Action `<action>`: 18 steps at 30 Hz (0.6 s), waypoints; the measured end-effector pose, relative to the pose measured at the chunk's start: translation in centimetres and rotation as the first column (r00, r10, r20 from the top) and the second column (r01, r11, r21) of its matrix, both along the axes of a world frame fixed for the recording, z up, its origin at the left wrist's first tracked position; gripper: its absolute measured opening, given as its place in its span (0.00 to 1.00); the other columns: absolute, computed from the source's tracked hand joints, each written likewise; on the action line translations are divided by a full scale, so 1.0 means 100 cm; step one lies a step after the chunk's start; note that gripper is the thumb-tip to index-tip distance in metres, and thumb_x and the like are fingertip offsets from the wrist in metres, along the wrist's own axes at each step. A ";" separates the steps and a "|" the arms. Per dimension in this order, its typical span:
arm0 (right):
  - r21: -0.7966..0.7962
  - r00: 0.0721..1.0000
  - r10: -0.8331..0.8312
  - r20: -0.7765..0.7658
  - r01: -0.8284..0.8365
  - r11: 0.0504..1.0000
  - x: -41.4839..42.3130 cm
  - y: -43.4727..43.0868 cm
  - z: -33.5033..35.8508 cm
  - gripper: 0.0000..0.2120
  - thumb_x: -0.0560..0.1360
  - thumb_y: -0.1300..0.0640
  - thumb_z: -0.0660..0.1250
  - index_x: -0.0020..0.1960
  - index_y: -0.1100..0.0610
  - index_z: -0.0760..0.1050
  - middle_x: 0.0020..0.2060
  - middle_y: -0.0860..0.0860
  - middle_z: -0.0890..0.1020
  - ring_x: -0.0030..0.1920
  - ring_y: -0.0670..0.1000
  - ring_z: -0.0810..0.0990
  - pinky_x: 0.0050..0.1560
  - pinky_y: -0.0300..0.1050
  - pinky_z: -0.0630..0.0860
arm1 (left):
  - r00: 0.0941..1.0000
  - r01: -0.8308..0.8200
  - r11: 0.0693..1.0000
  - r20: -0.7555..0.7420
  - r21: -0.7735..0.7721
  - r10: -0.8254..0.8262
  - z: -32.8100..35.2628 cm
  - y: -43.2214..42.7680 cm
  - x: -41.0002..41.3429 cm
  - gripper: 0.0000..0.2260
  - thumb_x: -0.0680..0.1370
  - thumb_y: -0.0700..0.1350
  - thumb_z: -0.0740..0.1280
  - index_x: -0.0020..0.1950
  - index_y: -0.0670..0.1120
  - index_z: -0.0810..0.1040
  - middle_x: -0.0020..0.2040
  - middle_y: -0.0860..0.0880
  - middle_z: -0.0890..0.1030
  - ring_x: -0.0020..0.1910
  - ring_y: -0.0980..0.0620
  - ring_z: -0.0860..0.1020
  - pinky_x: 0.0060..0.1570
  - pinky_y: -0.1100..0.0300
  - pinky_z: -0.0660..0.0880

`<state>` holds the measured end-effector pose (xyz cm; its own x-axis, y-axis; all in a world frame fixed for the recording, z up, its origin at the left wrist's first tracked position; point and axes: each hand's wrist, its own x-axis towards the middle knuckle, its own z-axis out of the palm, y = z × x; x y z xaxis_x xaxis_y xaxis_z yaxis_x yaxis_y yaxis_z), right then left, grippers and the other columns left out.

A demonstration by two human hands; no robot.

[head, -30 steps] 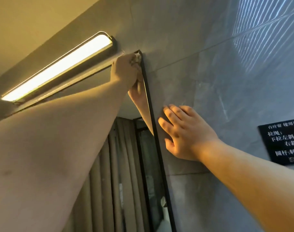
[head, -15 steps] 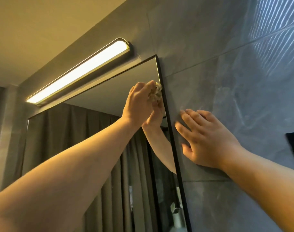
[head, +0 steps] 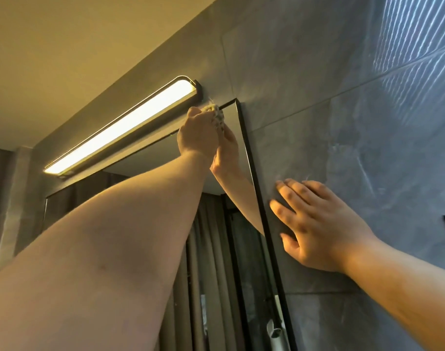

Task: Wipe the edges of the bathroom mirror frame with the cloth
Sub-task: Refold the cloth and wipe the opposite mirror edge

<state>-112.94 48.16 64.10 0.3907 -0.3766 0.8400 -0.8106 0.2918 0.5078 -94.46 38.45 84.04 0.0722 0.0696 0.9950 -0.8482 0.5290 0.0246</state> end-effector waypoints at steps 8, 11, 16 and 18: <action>-0.003 1.000 0.017 -0.004 -0.017 1.000 -0.002 -0.002 -0.001 0.31 0.74 0.40 0.59 0.69 0.58 0.74 0.70 0.63 0.72 0.71 0.62 0.70 0.68 0.60 0.66 | 0.998 0.049 0.996 -0.034 0.070 -0.047 -0.002 -0.021 0.023 0.15 0.80 0.47 0.62 0.65 0.47 0.75 0.62 0.46 0.71 0.63 0.46 0.71 0.64 0.53 0.71; -0.046 0.999 0.037 -0.024 -0.038 0.998 -0.004 -0.004 -0.001 0.31 0.74 0.40 0.58 0.68 0.58 0.74 0.70 0.63 0.72 0.70 0.62 0.70 0.68 0.60 0.65 | 0.992 0.090 0.983 -0.100 0.158 -0.075 0.000 -0.031 0.035 0.17 0.78 0.47 0.62 0.67 0.45 0.73 0.64 0.45 0.69 0.64 0.45 0.69 0.66 0.51 0.70; -0.069 0.998 0.048 -0.037 -0.050 0.996 -0.004 -0.006 -0.002 0.31 0.74 0.40 0.58 0.68 0.59 0.74 0.69 0.63 0.73 0.70 0.63 0.71 0.67 0.60 0.65 | 0.979 0.123 0.956 -0.189 0.265 -0.074 0.007 -0.043 0.055 0.17 0.78 0.48 0.64 0.65 0.43 0.73 0.64 0.45 0.69 0.64 0.43 0.69 0.63 0.47 0.72; -0.070 0.998 0.045 -0.034 -0.047 0.996 -0.006 -0.003 -0.002 0.31 0.74 0.40 0.58 0.68 0.59 0.74 0.70 0.63 0.72 0.70 0.63 0.72 0.67 0.60 0.65 | 0.982 0.091 0.939 -0.189 0.333 -0.029 0.011 -0.049 0.066 0.17 0.78 0.48 0.63 0.65 0.44 0.73 0.64 0.44 0.68 0.64 0.42 0.69 0.63 0.46 0.72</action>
<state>-113.55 47.81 63.88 0.4335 -0.2973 0.8507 -0.8075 0.2910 0.5131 -87.87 33.53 85.13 0.2442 -0.2789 0.9288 -0.7802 0.5124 0.3589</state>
